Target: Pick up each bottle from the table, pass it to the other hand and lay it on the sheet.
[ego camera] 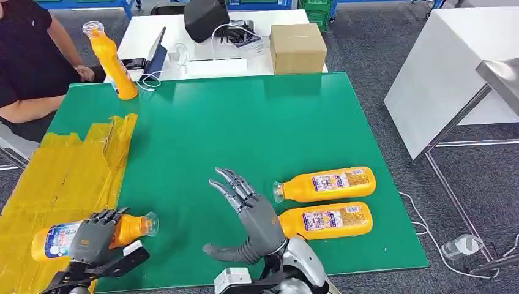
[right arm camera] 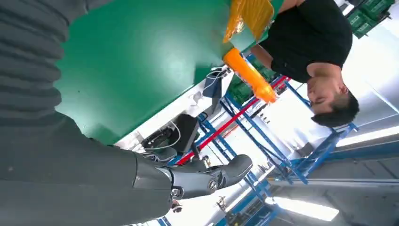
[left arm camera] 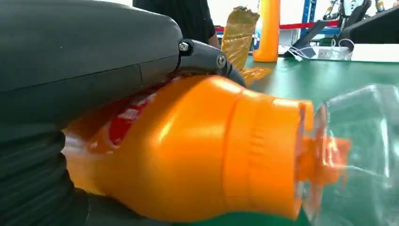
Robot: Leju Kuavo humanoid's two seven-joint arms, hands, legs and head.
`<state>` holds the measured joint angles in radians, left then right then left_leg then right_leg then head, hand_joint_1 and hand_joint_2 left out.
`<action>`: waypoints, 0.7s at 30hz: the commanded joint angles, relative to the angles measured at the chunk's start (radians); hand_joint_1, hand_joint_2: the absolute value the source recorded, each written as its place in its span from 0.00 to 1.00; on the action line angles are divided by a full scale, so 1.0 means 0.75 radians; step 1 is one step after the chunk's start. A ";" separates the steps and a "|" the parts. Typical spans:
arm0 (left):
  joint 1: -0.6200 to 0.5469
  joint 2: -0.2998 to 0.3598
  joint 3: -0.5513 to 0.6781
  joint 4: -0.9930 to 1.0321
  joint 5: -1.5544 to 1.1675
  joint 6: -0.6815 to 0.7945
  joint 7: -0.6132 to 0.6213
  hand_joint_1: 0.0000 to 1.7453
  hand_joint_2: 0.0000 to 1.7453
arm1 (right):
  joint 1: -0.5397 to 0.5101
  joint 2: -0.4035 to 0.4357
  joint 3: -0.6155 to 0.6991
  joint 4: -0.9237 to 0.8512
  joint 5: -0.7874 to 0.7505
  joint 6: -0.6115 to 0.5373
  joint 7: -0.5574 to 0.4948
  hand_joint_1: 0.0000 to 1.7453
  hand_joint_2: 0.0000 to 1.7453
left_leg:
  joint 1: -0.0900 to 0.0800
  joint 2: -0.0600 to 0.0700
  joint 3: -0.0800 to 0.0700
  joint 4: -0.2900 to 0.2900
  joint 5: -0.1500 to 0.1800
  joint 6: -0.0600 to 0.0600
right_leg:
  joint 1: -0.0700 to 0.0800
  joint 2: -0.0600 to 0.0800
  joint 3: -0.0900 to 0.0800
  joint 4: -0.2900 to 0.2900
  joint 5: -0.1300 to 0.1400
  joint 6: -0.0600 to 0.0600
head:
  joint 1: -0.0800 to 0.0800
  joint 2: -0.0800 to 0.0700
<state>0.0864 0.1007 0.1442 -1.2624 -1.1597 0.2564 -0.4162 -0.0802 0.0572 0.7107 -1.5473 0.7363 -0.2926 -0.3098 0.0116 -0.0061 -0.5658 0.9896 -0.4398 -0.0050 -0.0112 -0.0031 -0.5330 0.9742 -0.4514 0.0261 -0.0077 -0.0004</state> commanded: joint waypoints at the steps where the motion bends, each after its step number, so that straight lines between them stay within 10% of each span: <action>1: 0.039 0.059 -0.053 0.134 0.109 -0.060 -0.046 0.00 0.00 | -0.071 -0.078 -0.013 0.036 -0.029 0.025 -0.012 0.00 1.00 | 0.000 0.005 0.004 -0.002 0.000 0.001 | 0.000 0.005 0.003 -0.003 0.002 -0.001 | 0.000 0.000; 11: 0.109 0.046 0.037 -0.026 0.278 -0.128 -0.153 0.00 0.00 | -0.042 -0.207 -0.058 -0.017 0.035 0.068 -0.017 0.00 1.00 | -0.001 0.002 0.007 -0.001 -0.001 0.001 | -0.001 0.002 0.007 -0.002 0.000 0.000 | 0.000 0.000; 21: 0.043 -0.144 0.352 -0.184 0.753 -0.369 -0.371 0.00 0.00 | 0.177 -0.439 -0.262 -0.196 0.048 0.202 -0.068 0.00 1.00 | 0.000 -0.005 0.000 0.002 0.000 0.002 | 0.000 -0.004 0.001 -0.002 -0.001 0.000 | 0.001 0.000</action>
<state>0.1634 0.1153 0.2356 -1.3504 -0.7688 0.0821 -0.6461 -0.0340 -0.1277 0.6253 -1.6075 0.7492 -0.1889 -0.3509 0.0112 -0.0072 -0.5658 0.9902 -0.4397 -0.0047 -0.0117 -0.0035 -0.5338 0.9739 -0.4513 0.0262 -0.0072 -0.0004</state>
